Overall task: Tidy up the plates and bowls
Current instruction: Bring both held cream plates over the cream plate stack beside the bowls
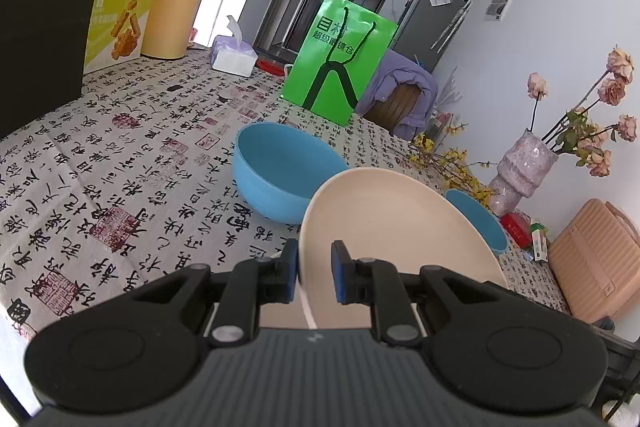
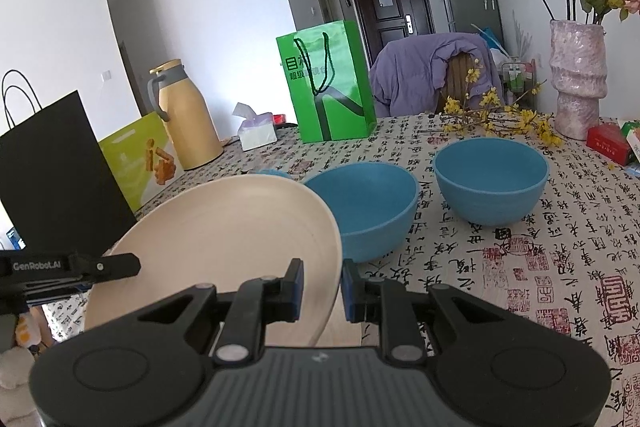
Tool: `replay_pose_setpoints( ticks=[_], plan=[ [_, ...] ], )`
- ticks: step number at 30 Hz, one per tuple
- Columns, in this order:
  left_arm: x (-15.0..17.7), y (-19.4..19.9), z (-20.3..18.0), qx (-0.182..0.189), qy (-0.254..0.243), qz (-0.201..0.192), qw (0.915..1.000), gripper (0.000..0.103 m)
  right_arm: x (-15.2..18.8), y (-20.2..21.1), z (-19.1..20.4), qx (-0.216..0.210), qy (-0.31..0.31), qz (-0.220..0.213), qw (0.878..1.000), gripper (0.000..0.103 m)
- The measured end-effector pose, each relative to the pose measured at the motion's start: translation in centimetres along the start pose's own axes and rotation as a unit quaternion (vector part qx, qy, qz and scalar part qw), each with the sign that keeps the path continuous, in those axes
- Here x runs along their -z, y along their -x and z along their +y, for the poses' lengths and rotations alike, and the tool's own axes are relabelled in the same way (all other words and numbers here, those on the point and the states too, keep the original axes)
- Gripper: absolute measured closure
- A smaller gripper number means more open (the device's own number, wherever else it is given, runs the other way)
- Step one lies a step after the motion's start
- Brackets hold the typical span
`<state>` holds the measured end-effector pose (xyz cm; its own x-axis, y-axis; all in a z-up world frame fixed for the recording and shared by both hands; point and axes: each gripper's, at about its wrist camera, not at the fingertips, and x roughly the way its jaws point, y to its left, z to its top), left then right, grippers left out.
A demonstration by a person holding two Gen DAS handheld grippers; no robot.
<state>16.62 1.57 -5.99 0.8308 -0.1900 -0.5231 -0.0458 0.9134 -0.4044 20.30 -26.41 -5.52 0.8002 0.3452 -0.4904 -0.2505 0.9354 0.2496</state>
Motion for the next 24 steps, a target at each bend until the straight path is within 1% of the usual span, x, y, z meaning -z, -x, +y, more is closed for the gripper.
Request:
replay_pose_setpoints(
  ticks=[24],
  plan=[
    [1.0, -0.7, 0.7, -0.007, 0.0, 0.011, 0.9999, 0.086, 1.5, -1.0, 0.0, 0.001, 0.01, 0.029, 1.0, 0.084]
  ],
)
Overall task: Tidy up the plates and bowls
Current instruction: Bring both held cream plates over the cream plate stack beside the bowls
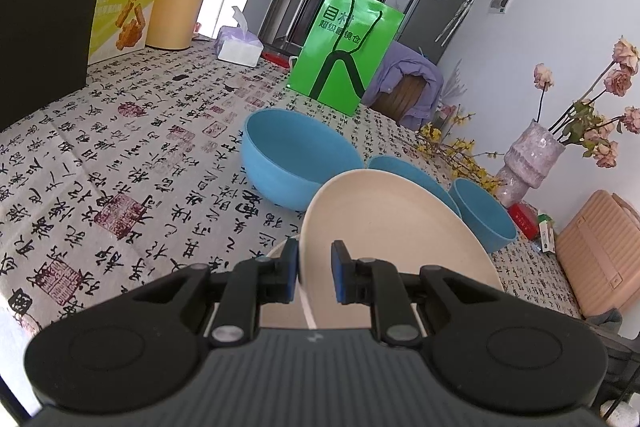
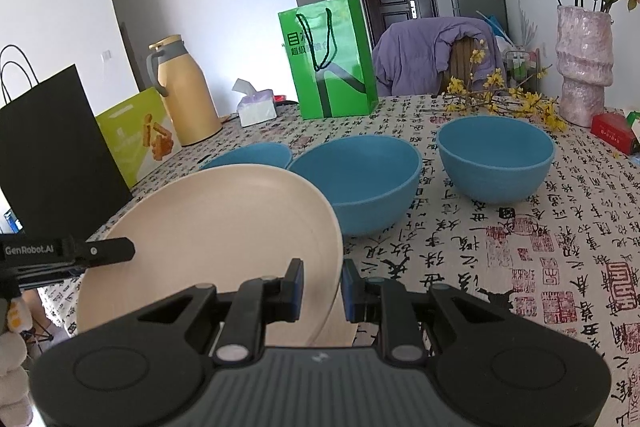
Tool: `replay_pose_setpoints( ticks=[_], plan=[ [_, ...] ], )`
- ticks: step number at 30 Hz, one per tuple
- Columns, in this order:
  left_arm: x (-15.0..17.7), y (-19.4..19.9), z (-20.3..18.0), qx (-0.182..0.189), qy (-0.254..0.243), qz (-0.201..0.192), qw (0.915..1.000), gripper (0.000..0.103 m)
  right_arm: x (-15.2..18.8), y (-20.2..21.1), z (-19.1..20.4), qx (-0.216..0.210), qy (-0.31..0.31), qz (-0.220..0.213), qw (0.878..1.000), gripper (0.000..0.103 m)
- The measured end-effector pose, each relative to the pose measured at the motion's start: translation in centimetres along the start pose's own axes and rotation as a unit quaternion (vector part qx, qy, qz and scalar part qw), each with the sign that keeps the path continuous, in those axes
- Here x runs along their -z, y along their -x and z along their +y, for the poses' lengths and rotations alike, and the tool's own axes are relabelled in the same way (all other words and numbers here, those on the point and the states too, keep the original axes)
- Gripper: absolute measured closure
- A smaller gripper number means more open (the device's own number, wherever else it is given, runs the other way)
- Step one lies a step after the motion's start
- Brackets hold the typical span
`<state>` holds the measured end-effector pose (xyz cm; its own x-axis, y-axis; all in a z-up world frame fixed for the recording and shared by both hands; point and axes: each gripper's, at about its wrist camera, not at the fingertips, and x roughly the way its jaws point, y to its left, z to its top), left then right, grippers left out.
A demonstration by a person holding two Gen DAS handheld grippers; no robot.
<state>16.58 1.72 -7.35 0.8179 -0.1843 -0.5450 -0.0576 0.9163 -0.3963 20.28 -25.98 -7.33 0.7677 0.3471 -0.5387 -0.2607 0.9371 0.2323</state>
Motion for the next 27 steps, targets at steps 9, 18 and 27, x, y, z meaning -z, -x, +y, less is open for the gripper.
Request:
replay_pose_setpoints(
  ticks=[9, 18, 27],
  plan=[
    [0.4, -0.4, 0.4, -0.002, 0.002, 0.006, 1.0, 0.086, 0.5, -0.6, -0.1, -0.001, -0.001, 0.011, 1.0, 0.084],
    [1.0, -1.0, 0.9, -0.004, 0.004, 0.016, 0.9999, 0.086, 0.9, -1.3, -0.2, 0.002, -0.002, 0.023, 1.0, 0.084],
    [1.2, -1.5, 1.0, -0.009, 0.001, 0.02, 0.9998, 0.086, 1.4, -2.1, -0.3, 0.001, -0.003, 0.035, 0.999, 0.083]
  ],
)
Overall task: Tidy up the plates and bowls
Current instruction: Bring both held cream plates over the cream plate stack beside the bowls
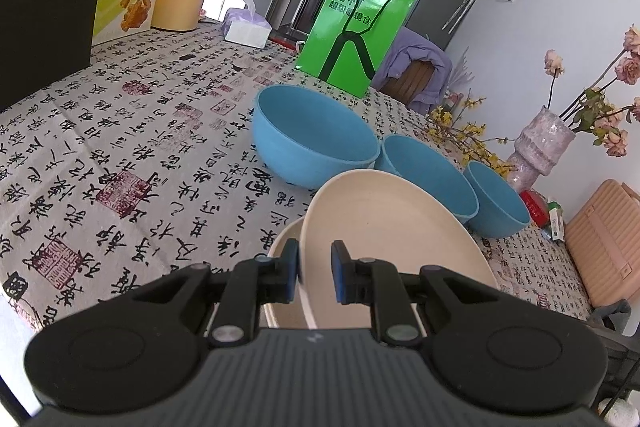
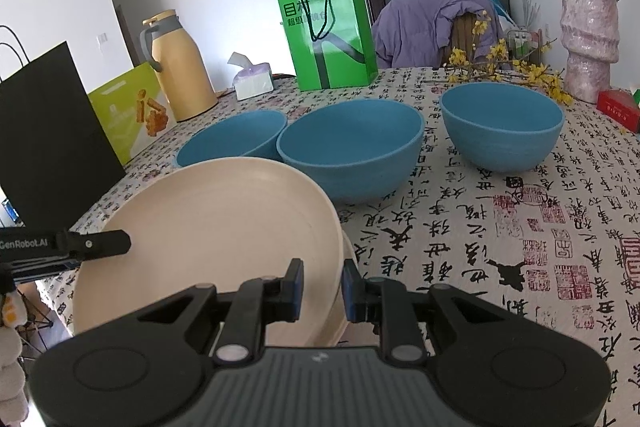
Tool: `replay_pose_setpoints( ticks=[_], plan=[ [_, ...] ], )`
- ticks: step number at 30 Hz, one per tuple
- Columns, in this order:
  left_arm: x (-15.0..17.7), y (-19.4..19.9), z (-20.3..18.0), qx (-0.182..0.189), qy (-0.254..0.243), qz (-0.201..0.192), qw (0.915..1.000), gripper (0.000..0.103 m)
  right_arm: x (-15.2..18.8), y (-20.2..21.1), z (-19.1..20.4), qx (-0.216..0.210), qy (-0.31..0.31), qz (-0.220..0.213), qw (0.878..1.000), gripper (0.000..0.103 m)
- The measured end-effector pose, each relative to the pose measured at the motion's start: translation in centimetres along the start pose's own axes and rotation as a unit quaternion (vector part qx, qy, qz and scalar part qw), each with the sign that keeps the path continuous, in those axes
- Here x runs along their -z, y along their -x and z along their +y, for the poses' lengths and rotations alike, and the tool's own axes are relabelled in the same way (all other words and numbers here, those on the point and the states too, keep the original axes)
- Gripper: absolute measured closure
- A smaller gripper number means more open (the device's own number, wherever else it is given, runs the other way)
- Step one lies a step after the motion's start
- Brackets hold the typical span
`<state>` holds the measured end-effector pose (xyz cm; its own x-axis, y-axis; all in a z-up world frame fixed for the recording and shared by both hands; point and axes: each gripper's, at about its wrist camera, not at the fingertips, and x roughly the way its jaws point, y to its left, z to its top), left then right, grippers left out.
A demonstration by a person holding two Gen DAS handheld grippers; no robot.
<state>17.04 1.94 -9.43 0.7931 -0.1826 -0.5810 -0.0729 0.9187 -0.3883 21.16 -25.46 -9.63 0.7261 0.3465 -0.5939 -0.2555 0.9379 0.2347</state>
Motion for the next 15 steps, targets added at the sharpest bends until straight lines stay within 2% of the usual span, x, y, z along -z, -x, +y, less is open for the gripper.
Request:
replay_pose_setpoints(
  ticks=[15],
  plan=[
    [0.42, -0.67, 0.26, -0.005, -0.001, 0.009, 0.9999, 0.086, 0.37, -0.9, -0.26, 0.0, -0.001, 0.012, 1.0, 0.083]
  ],
)
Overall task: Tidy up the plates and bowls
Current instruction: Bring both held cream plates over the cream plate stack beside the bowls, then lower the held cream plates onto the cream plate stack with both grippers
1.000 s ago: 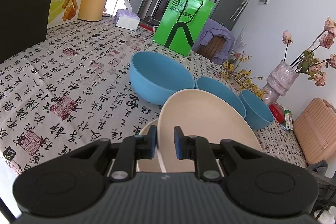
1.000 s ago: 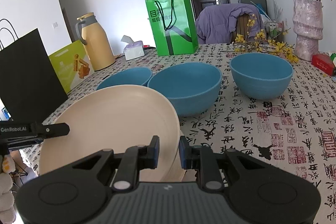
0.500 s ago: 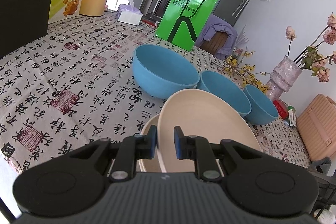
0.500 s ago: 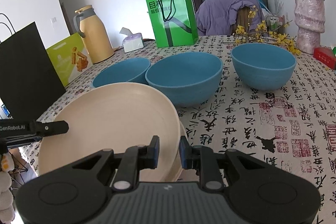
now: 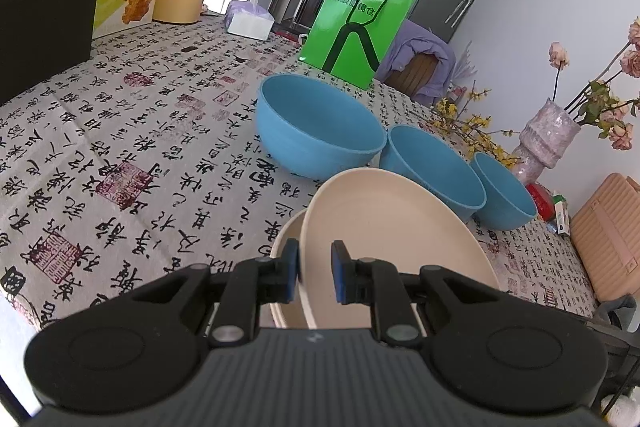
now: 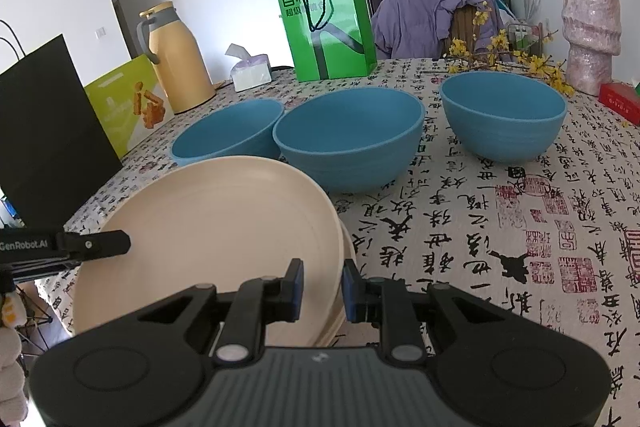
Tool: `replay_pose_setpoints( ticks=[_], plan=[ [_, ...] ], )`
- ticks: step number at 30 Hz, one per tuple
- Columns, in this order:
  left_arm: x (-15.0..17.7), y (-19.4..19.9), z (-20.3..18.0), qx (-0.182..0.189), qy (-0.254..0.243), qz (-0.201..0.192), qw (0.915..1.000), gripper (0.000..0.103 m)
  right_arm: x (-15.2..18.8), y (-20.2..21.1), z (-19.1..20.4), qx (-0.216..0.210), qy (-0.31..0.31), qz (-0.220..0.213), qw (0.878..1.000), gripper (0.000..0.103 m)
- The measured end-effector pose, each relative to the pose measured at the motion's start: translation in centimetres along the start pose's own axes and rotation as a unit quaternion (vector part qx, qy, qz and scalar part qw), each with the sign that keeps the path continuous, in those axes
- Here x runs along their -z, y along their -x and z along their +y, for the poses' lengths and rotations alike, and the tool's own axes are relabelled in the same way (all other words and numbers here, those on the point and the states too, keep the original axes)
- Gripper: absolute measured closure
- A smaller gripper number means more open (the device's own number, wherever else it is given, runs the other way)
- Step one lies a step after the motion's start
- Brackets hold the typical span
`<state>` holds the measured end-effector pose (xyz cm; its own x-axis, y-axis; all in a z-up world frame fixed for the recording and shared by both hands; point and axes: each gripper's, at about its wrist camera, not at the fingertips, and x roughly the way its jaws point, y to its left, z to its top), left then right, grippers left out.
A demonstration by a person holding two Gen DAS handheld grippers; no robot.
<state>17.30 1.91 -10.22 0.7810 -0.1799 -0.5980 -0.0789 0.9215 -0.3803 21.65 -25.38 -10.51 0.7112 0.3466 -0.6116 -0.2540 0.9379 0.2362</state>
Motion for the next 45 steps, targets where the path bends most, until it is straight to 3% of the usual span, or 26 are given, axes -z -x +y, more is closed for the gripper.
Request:
replay_pose_setpoints(
  ticks=[35, 45],
  plan=[
    [0.4, -0.6, 0.1, -0.01, -0.015, 0.014, 0.9997, 0.086, 0.3, 0.1, 0.6, 0.013, 0.017, -0.001, 1.0, 0.083],
    [0.5, -1.9, -0.3, -0.033, -0.038, 0.003, 0.9987, 0.086, 0.1, -0.6, 1.2, 0.028, 0.036, -0.006, 0.999, 0.083]
  ],
)
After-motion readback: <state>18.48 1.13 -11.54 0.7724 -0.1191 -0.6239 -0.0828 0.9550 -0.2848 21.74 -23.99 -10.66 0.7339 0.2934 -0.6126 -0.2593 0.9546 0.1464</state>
